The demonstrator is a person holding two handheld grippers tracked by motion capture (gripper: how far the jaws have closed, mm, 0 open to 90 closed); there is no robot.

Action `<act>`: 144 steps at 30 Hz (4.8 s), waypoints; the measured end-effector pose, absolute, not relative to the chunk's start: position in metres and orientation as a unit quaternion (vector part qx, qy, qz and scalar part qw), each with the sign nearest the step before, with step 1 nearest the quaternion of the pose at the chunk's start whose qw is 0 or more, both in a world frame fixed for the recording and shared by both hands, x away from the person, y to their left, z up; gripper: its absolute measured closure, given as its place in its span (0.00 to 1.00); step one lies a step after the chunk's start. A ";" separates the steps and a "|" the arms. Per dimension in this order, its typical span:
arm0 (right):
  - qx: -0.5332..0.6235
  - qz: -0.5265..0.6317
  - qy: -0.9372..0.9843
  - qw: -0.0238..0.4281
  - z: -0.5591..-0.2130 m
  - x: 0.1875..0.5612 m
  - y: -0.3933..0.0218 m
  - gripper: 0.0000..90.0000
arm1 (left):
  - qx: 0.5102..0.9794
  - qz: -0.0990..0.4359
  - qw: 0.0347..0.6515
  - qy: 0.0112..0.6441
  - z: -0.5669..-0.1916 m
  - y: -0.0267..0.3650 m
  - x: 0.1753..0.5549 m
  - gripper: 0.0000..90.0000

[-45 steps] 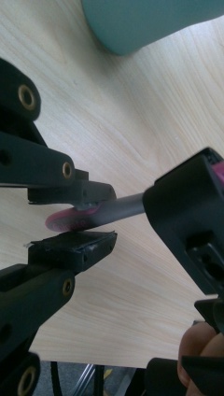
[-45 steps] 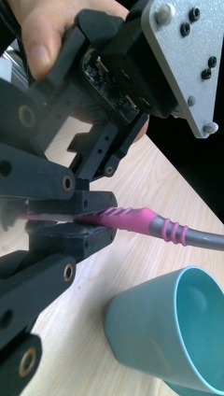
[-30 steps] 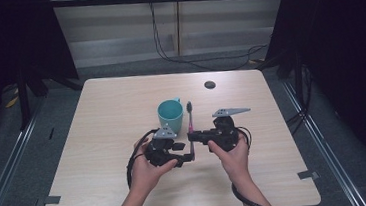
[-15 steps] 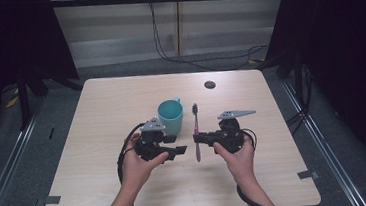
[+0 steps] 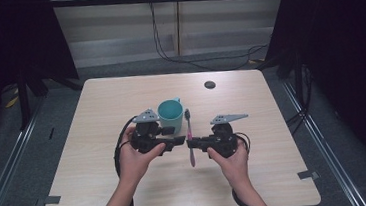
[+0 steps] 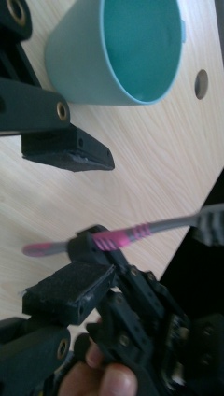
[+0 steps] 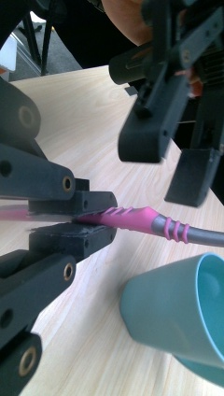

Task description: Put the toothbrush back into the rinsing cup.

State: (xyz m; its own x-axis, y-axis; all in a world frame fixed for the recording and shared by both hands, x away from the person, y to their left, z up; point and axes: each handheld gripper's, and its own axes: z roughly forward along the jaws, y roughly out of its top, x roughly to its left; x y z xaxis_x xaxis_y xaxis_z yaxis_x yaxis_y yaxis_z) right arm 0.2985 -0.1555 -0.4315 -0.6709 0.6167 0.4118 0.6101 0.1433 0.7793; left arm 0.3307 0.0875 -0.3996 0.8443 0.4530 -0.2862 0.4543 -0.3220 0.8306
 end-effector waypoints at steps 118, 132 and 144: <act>0.409 0.357 0.824 0.159 -0.511 0.259 -0.218 0.14 | 0.769 0.041 0.544 0.332 -0.350 0.130 0.365 0.93; 0.410 0.355 0.824 0.162 -0.511 0.259 -0.217 0.13 | 0.754 0.053 0.558 0.342 -0.340 0.137 0.374 0.93; 0.409 0.355 0.825 0.163 -0.511 0.259 -0.217 0.13 | 0.752 0.058 0.559 0.345 -0.335 0.136 0.384 0.93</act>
State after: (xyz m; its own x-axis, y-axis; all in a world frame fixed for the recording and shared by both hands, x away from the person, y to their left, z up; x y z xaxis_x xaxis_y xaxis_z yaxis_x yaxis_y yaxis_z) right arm 0.2593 -0.2172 -0.5112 -0.6129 0.7899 0.0221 0.5590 0.4136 0.7187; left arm 0.3844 0.1355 -0.3351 0.7549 0.5837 -0.2991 0.4550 -0.1376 0.8798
